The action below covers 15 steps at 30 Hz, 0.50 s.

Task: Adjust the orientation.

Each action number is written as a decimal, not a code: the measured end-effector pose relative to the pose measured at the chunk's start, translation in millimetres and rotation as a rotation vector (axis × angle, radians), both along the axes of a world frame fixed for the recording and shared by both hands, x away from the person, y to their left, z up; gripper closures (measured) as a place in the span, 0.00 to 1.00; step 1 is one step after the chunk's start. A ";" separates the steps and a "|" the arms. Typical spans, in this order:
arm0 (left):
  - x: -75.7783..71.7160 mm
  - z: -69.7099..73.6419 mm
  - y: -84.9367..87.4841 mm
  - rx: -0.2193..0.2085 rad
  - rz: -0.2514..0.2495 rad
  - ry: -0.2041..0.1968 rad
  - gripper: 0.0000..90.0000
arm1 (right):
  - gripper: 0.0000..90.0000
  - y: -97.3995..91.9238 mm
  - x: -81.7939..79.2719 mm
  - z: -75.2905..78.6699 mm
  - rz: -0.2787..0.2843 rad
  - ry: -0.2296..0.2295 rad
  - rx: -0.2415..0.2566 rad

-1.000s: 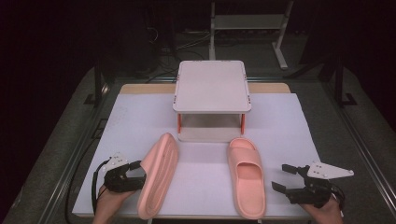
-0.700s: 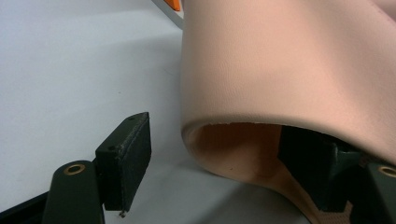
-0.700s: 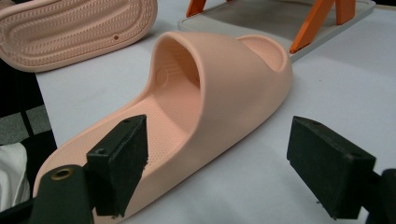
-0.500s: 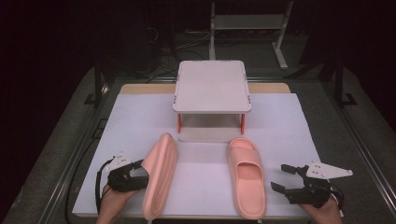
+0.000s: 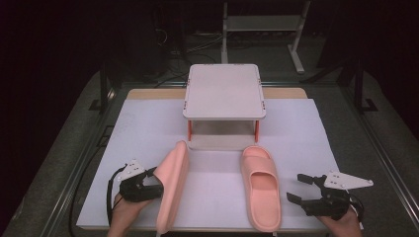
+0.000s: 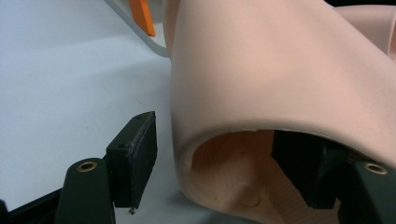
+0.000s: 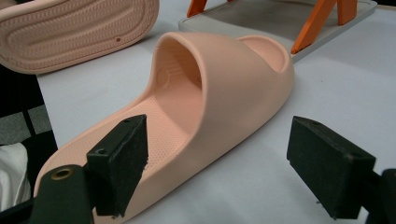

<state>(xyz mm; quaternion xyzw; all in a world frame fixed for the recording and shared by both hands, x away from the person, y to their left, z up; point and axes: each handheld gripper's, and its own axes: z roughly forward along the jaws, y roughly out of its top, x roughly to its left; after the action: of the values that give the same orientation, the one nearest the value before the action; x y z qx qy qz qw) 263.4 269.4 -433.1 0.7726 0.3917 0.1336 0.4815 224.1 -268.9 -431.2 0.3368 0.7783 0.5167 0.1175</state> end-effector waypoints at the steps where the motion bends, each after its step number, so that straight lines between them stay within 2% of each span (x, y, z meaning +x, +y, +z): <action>1: 0.0 0.0 0.0 0.000 0.000 0.000 0.34 | 0.22 -0.2 -0.2 0.3 -0.002 -0.002 0.002; 3: 1.6 2.8 -1.1 0.001 -0.004 -0.012 0.34 | 0.22 -0.6 -0.2 0.9 -0.004 -0.005 0.011; 11: 11.9 5.9 -10.9 -0.003 -0.019 -0.016 0.33 | 0.22 8.5 -2.7 4.7 0.017 -0.019 0.003; 15: 18.6 7.6 -18.0 -0.007 -0.012 -0.015 0.29 | 0.22 12.6 -3.7 6.3 0.028 -0.027 0.004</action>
<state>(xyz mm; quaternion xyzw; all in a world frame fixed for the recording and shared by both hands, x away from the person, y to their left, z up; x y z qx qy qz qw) 282.1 251.4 -425.5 0.7722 0.3840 0.1349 0.4879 220.5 -256.2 -424.9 0.3191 0.7804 0.5243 0.1198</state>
